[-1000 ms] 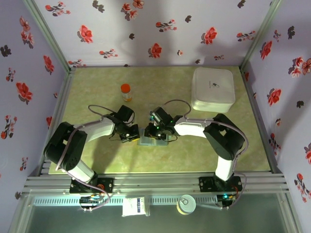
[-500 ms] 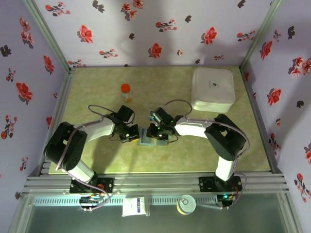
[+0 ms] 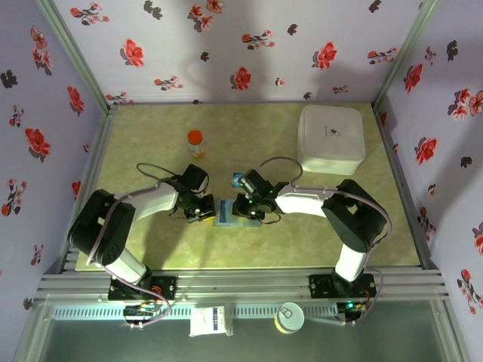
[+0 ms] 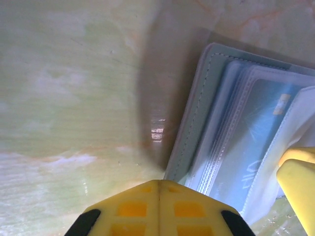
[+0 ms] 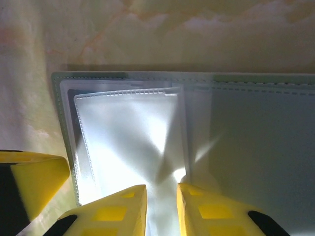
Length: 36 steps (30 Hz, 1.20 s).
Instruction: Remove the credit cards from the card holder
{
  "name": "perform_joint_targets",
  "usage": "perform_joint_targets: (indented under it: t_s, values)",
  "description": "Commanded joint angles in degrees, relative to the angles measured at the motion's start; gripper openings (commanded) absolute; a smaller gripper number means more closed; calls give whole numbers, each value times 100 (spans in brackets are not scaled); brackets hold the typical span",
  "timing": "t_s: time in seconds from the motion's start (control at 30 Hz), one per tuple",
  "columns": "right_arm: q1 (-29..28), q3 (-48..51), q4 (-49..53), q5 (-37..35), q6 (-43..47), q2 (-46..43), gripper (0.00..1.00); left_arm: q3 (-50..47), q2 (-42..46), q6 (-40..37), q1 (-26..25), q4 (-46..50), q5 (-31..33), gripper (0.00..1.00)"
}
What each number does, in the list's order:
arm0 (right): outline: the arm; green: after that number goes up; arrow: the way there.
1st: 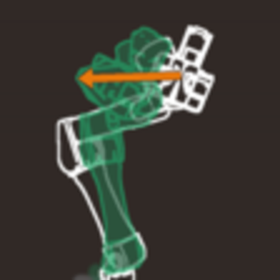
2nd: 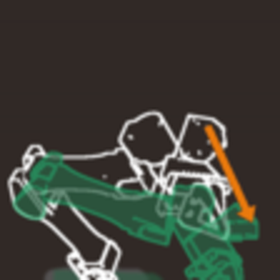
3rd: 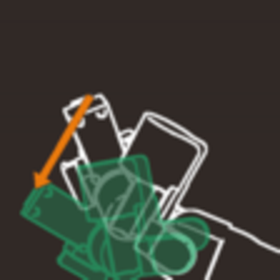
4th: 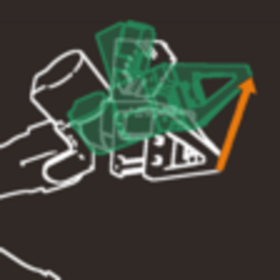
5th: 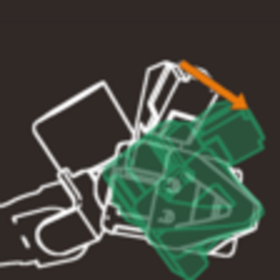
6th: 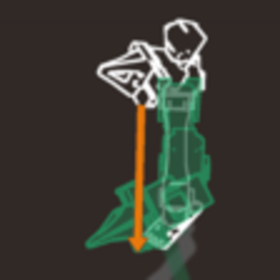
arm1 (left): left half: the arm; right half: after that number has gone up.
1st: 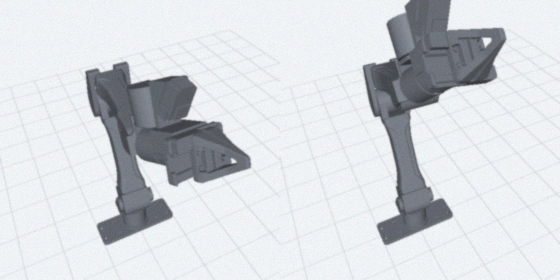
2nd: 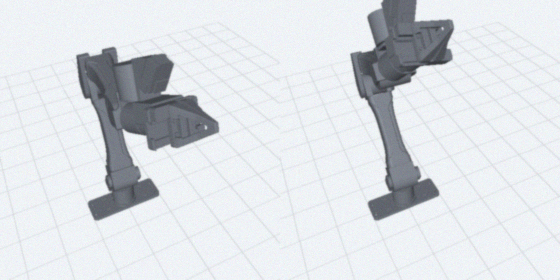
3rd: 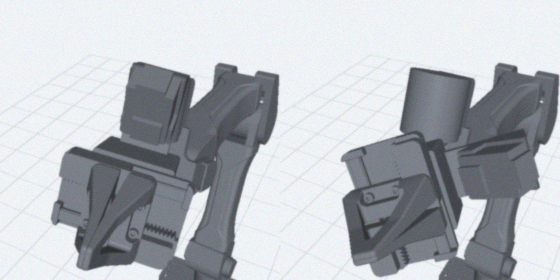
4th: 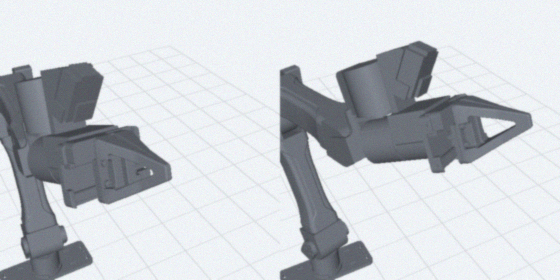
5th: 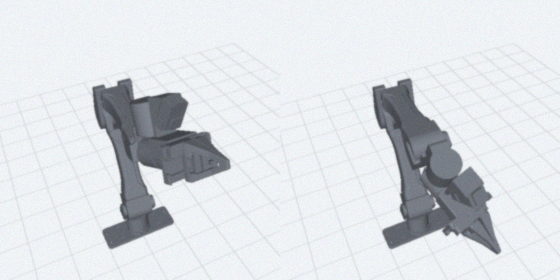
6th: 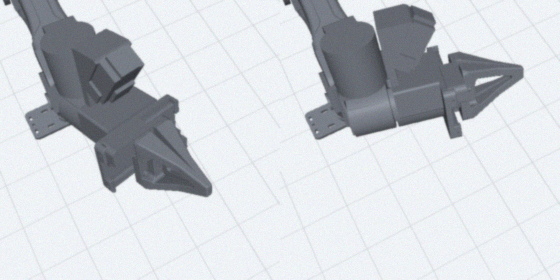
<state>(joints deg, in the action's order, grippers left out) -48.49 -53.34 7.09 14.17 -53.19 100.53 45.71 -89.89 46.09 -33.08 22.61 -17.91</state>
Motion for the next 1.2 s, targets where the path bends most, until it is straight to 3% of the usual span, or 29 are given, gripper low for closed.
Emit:
perform_joint_targets:
  t_s: [0.0, 0.63, 1.17]
  values:
    - [53, 158, -56, -42, -93, -106, 23, 126, 337, -52, 12, 170, 139, 5]
    - [98, 298, -228, 50, -139, -78, 23, 58, 56, 680, -330, -1016, -491, 29]
    - [109, 324, -246, 75, -165, -110, 23, 137, -371, 727, -454, -1292, -649, 20]
